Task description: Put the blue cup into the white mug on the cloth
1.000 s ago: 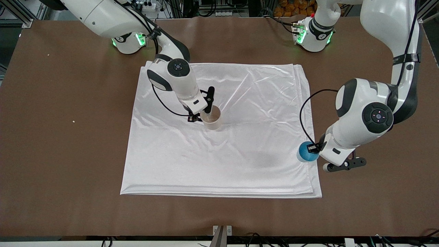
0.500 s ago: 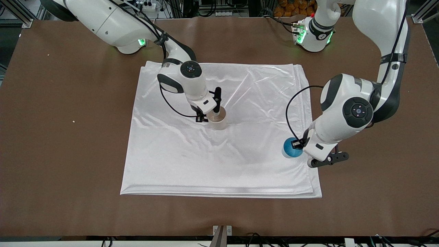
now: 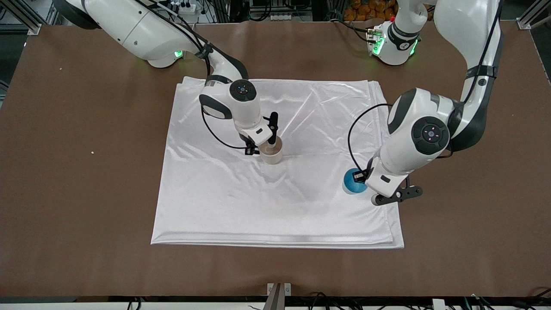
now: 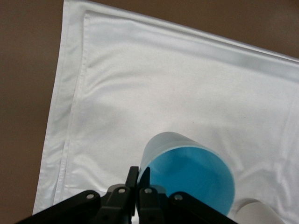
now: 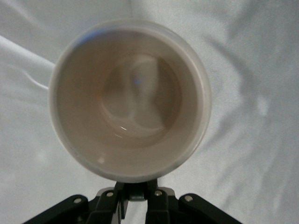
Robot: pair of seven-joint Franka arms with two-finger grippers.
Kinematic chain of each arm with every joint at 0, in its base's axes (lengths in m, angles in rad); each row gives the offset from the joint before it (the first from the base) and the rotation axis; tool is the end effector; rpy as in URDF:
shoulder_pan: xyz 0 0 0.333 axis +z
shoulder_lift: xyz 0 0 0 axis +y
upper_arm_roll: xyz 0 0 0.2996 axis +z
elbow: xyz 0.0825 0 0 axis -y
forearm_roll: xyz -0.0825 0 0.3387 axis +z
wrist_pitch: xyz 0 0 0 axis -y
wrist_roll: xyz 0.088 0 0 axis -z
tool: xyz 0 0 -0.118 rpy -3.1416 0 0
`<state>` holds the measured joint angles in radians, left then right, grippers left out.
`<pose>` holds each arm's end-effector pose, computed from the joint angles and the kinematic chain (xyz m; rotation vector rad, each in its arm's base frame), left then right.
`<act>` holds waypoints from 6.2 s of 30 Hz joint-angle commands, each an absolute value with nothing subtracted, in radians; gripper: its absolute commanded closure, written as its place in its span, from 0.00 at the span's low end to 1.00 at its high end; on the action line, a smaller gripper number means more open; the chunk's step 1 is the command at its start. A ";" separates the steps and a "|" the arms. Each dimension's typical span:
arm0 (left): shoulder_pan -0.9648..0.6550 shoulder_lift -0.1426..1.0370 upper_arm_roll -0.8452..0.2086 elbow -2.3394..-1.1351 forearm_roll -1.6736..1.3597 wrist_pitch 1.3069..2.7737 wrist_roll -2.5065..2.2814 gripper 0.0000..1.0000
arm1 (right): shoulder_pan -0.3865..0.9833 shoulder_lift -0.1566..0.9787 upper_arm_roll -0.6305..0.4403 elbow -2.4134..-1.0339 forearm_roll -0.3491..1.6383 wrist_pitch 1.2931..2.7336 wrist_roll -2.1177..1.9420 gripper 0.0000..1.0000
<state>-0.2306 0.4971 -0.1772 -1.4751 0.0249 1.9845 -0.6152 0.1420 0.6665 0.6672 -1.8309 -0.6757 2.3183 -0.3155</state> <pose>0.6030 -0.2386 0.3876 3.0600 0.3372 -0.0193 0.4498 0.4046 0.2365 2.2484 2.0666 0.0721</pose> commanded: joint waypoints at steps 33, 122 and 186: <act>-0.417 0.486 -0.169 -1.486 0.021 1.973 -0.819 1.00 | 0.097 0.298 0.670 -1.813 -0.534 2.099 -0.201 0.00; -0.680 0.706 -0.158 -1.459 0.037 2.146 -0.960 0.08 | -0.103 -0.123 0.066 -1.787 -0.020 1.595 -0.218 0.00; -0.031 0.407 0.035 -1.473 0.032 1.841 -0.048 0.00 | -0.083 -0.006 0.061 -1.609 -0.034 1.631 0.132 0.00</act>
